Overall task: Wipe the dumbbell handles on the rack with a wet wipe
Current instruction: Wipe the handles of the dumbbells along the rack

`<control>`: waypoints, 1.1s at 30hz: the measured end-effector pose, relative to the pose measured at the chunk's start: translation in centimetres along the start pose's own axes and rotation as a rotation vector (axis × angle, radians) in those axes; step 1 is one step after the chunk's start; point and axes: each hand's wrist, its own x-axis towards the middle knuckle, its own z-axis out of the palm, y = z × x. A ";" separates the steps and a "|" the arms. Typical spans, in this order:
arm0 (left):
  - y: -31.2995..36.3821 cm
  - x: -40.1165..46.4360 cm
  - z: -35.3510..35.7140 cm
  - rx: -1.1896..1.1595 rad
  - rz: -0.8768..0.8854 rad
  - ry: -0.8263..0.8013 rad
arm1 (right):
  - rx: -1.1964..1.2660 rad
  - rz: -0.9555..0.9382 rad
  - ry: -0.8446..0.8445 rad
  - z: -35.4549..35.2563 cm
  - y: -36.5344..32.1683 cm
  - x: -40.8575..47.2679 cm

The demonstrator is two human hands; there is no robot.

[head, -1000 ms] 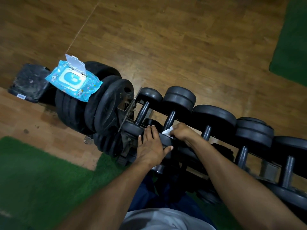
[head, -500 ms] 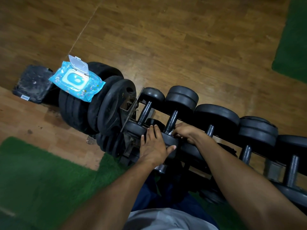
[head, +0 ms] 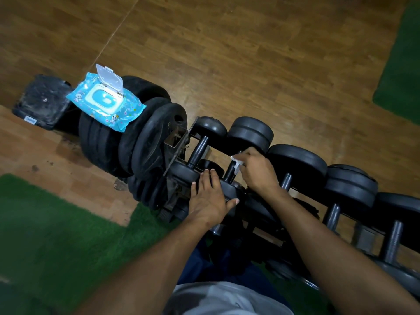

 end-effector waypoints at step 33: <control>0.0 -0.1 0.4 -0.021 -0.001 0.037 | -0.275 -0.123 -0.380 0.5 -1.5 2.4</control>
